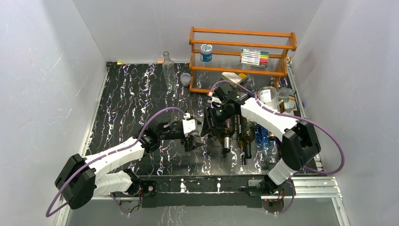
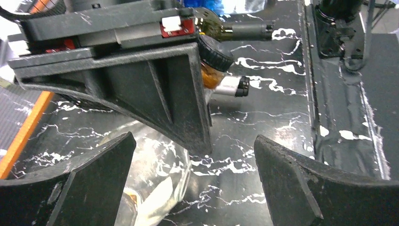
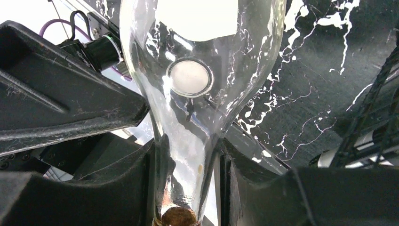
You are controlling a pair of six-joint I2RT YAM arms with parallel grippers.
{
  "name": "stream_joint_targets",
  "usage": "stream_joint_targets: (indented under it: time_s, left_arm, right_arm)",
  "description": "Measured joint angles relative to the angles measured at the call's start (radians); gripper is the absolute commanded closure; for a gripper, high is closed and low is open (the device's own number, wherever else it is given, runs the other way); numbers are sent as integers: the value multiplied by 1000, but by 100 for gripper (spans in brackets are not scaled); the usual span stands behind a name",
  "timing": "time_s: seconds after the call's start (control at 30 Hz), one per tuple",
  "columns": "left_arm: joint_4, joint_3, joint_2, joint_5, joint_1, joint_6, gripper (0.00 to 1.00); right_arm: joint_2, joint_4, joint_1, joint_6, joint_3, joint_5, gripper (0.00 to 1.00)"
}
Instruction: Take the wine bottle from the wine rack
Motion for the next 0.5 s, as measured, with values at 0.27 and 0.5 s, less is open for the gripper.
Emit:
stream_joint_targets:
  time_s: [0.27,0.5]
  left_arm:
    - [150,-43,45,-16,0,-10,4]
    - [224,-44,83,-55,2,-10,15]
  right_arm:
    - [-5,36,8,9,-19,-30,45]
    - [-72,149,11,40,-29,-119,18]
